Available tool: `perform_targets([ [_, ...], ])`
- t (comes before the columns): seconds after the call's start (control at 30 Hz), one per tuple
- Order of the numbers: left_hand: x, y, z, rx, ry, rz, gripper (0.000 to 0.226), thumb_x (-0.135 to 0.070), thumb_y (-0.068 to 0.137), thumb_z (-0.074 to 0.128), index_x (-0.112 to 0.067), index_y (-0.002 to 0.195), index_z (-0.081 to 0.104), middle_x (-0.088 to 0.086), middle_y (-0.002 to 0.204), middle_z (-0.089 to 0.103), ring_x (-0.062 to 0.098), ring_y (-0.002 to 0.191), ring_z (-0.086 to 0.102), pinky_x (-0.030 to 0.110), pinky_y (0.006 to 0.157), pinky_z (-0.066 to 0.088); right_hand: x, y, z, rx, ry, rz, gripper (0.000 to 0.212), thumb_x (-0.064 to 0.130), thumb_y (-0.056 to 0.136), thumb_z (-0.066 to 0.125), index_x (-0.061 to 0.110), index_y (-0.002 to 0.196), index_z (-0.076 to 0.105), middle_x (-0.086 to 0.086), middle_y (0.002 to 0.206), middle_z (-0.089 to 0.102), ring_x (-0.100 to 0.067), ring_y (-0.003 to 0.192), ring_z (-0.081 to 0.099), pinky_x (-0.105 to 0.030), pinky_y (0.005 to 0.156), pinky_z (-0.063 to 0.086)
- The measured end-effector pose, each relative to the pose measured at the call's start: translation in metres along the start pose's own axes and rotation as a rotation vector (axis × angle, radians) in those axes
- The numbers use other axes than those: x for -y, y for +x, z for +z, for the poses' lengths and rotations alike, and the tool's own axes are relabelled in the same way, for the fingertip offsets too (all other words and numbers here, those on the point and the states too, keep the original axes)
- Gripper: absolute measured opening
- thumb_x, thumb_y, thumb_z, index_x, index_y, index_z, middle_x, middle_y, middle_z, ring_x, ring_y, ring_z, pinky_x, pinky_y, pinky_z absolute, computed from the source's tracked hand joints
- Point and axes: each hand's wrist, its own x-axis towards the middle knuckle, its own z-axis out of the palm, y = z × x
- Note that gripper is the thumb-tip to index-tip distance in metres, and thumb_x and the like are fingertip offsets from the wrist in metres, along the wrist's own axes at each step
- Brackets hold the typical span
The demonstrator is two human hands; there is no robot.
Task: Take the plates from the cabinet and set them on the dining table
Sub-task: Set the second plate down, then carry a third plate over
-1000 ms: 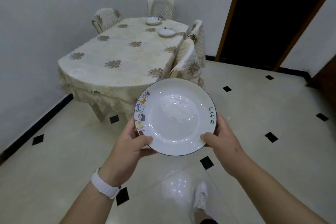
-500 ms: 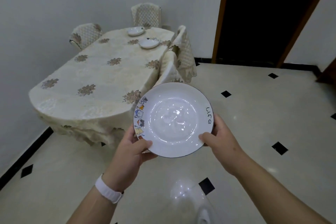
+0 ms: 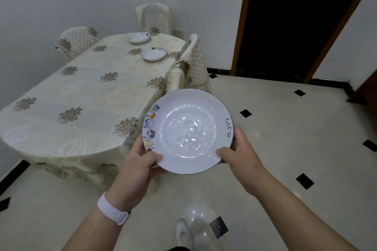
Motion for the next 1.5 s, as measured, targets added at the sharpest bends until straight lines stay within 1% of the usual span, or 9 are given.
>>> perform_targets([
  [0.07, -0.001, 0.018, -0.002, -0.018, -0.003, -0.015, 0.059, 0.015, 0.084, 0.042, -0.023, 0.127, 0.056, 0.005, 0.105, 0.071, 0.024, 0.084, 0.066, 0.031, 0.057, 0.054, -0.001, 0.019, 0.0, 0.001, -0.011, 0.003, 0.056, 0.009, 0.071, 0.053, 0.032, 0.122, 0.051, 0.012, 0.106, 0.07, -0.008, 0.095, 0.066, -0.029, 0.074, 0.058],
  [0.2, -0.001, 0.063, -0.01, -0.012, -0.017, -0.037, 0.06, 0.016, 0.084, 0.042, -0.022, 0.128, 0.056, 0.009, 0.112, 0.071, 0.023, 0.089, 0.067, 0.036, 0.067, 0.056, -0.004, 0.061, 0.002, -0.008, -0.02, 0.03, 0.06, 0.007, 0.071, 0.054, 0.027, 0.127, 0.049, 0.01, 0.107, 0.07, -0.008, 0.095, 0.066, -0.026, 0.071, 0.057],
  [0.37, -0.008, 0.138, -0.019, 0.005, -0.073, -0.057, 0.059, 0.017, 0.084, 0.042, -0.019, 0.128, 0.056, 0.01, 0.105, 0.072, 0.018, 0.074, 0.067, 0.027, 0.051, 0.053, -0.004, 0.131, 0.009, -0.027, -0.063, 0.072, 0.059, 0.009, 0.07, 0.056, 0.035, 0.123, 0.051, 0.009, 0.11, 0.069, -0.017, 0.103, 0.066, -0.04, 0.08, 0.059],
  [0.63, -0.043, 0.253, -0.068, -0.015, -0.125, -0.062, 0.063, 0.017, 0.085, 0.042, -0.027, 0.127, 0.057, 0.009, 0.117, 0.069, 0.027, 0.095, 0.068, 0.037, 0.065, 0.057, 0.016, 0.262, 0.051, -0.023, -0.139, 0.083, 0.055, -0.001, 0.08, 0.058, 0.035, 0.12, 0.051, 0.015, 0.103, 0.07, -0.015, 0.098, 0.067, -0.043, 0.078, 0.058],
  [0.8, -0.064, 0.292, -0.097, -0.073, -0.137, -0.012, 0.063, 0.018, 0.084, 0.041, -0.025, 0.129, 0.055, 0.006, 0.108, 0.072, 0.021, 0.084, 0.071, 0.037, 0.065, 0.06, 0.02, 0.317, 0.082, -0.007, -0.144, 0.118, 0.06, -0.001, 0.079, 0.059, 0.032, 0.128, 0.049, 0.003, 0.111, 0.068, -0.023, 0.104, 0.065, -0.047, 0.086, 0.057],
  [0.93, -0.069, 0.303, -0.127, -0.166, -0.222, -0.007, 0.063, 0.019, 0.084, 0.041, -0.022, 0.129, 0.054, 0.01, 0.113, 0.07, 0.021, 0.086, 0.07, 0.032, 0.063, 0.058, 0.024, 0.355, 0.113, 0.092, -0.159, 0.111, 0.062, 0.003, 0.073, 0.061, 0.03, 0.127, 0.048, 0.002, 0.114, 0.067, -0.02, 0.104, 0.066, -0.044, 0.083, 0.059],
  [1.13, -0.067, 0.31, -0.17, -0.333, -0.201, 0.021, 0.062, 0.015, 0.087, 0.043, -0.028, 0.131, 0.053, 0.003, 0.114, 0.071, 0.024, 0.093, 0.068, 0.053, 0.083, 0.053, 0.02, 0.399, 0.16, 0.259, -0.206, 0.081, 0.059, -0.011, 0.084, 0.054, 0.039, 0.114, 0.05, 0.007, 0.108, 0.067, -0.01, 0.096, 0.066, -0.033, 0.079, 0.06],
  [1.33, -0.06, 0.322, -0.19, -0.452, -0.2, 0.028, 0.064, 0.015, 0.087, 0.042, -0.031, 0.13, 0.054, 0.001, 0.115, 0.071, 0.024, 0.096, 0.068, 0.045, 0.08, 0.057, 0.002, 0.443, 0.185, 0.396, -0.255, 0.128, 0.059, -0.005, 0.081, 0.059, 0.04, 0.117, 0.051, 0.006, 0.108, 0.068, -0.019, 0.101, 0.065, -0.047, 0.085, 0.058],
  [1.5, -0.048, 0.347, -0.192, -0.587, -0.238, -0.004, 0.064, 0.015, 0.087, 0.042, -0.032, 0.129, 0.054, 0.004, 0.114, 0.071, 0.028, 0.095, 0.067, 0.055, 0.086, 0.052, -0.009, 0.494, 0.195, 0.542, -0.298, 0.178, 0.061, -0.012, 0.084, 0.055, 0.038, 0.119, 0.052, 0.01, 0.102, 0.071, -0.009, 0.094, 0.067, -0.029, 0.076, 0.058],
])
